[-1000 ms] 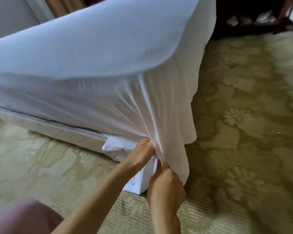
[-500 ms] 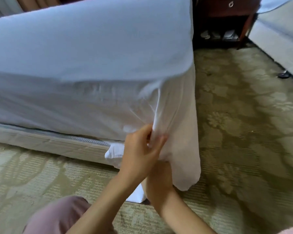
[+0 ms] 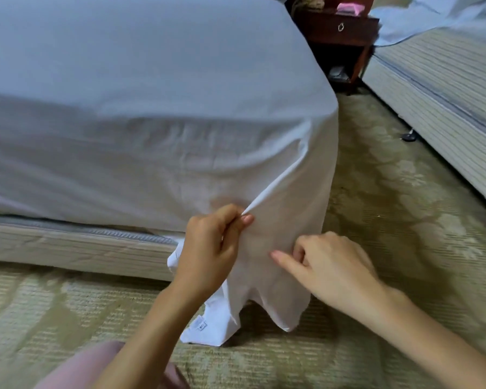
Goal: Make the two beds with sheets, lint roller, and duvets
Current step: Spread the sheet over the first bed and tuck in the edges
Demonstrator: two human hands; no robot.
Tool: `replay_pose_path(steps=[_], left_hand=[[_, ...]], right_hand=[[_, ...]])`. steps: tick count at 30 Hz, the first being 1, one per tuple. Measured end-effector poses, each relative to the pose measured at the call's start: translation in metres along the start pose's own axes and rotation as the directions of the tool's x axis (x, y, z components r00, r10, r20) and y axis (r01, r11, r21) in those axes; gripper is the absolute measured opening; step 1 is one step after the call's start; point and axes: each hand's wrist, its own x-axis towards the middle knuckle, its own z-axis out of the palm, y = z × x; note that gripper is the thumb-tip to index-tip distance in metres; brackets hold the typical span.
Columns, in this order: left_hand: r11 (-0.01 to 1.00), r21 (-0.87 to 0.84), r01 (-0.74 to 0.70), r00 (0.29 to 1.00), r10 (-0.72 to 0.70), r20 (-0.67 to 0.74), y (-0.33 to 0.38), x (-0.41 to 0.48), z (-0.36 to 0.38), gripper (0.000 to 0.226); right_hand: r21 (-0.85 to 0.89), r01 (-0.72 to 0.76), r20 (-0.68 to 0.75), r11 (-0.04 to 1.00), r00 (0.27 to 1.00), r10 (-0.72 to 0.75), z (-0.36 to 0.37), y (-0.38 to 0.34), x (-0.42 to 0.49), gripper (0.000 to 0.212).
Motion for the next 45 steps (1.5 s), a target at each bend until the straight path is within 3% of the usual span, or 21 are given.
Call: replay_pose_path(steps=[2,4,8,12,17,20,23,25,28,31,33,35,39,45], left_hand=[[1.0,0.011,0.023,0.999,-0.022,-0.035,-0.001,0.003,0.003,0.03],[0.999,0.009,0.045,0.996,-0.044,-0.076,-0.004,0.008,0.005,0.024],[0.994,-0.055,0.099,0.988,-0.104,-0.114,-0.008,0.009,0.009,0.019],[0.965,-0.135,0.224,0.964,-0.24,-0.115,-0.008,0.012,0.013,0.022],[0.903,-0.112,0.415,0.909,-0.416,0.013,-0.009,0.01,0.018,0.035],[0.862,-0.064,0.503,0.863,-0.496,0.092,-0.008,0.008,0.022,0.035],[0.83,-0.056,0.555,0.824,-0.54,0.171,-0.008,0.008,0.02,0.036],[0.815,-0.058,0.577,0.802,-0.551,0.23,-0.006,0.008,0.02,0.038],[0.832,-0.023,0.554,0.801,-0.525,0.288,-0.002,0.006,0.021,0.041],[0.873,0.024,0.488,0.821,-0.468,0.327,0.006,-0.001,0.02,0.045],[0.918,-0.019,0.396,0.851,-0.359,0.384,0.014,-0.011,0.025,0.05],[0.963,-0.069,0.26,0.892,-0.213,0.399,0.024,-0.026,0.034,0.059],[0.999,-0.045,0.005,0.957,0.008,0.29,0.042,-0.033,0.037,0.036],[0.985,0.144,-0.099,0.942,0.046,0.334,0.039,-0.026,0.022,0.048]], right_hand=[[-0.053,-0.084,-0.146,0.995,0.986,0.075,0.0,0.008,0.002,0.061],[-0.029,-0.108,-0.174,0.994,0.979,0.101,0.007,0.01,0.007,0.06],[0.13,-0.016,-0.186,0.991,0.982,0.04,0.022,0.014,0.018,0.035],[0.219,0.07,-0.339,0.973,0.941,0.008,0.03,0.025,0.021,0.034],[0.205,0.257,-0.611,0.944,0.787,-0.081,0.024,0.02,0.013,0.023],[0.152,0.433,-0.778,0.888,0.607,-0.163,0.014,0.013,0.012,0.012],[0.009,0.488,-0.854,0.873,0.458,-0.247,-0.011,0.008,0.019,0.023],[-0.091,0.467,-0.847,0.879,0.428,-0.315,-0.025,0.004,0.027,0.034],[-0.106,0.465,-0.818,0.879,0.462,-0.343,-0.032,-0.005,0.036,0.039],[0.071,0.416,-0.843,0.907,0.51,-0.168,-0.036,-0.008,0.031,0.03],[0.135,0.297,-0.766,0.945,0.636,-0.09,-0.034,-0.008,0.025,0.037],[0.091,0.166,-0.656,0.982,0.752,-0.066,-0.026,-0.009,0.02,0.043],[-0.022,0.101,-0.665,0.995,0.742,-0.09,-0.016,-0.015,0.011,0.035],[-0.065,0.221,-0.651,0.973,0.73,-0.209,-0.015,-0.009,0.006,0.029]])
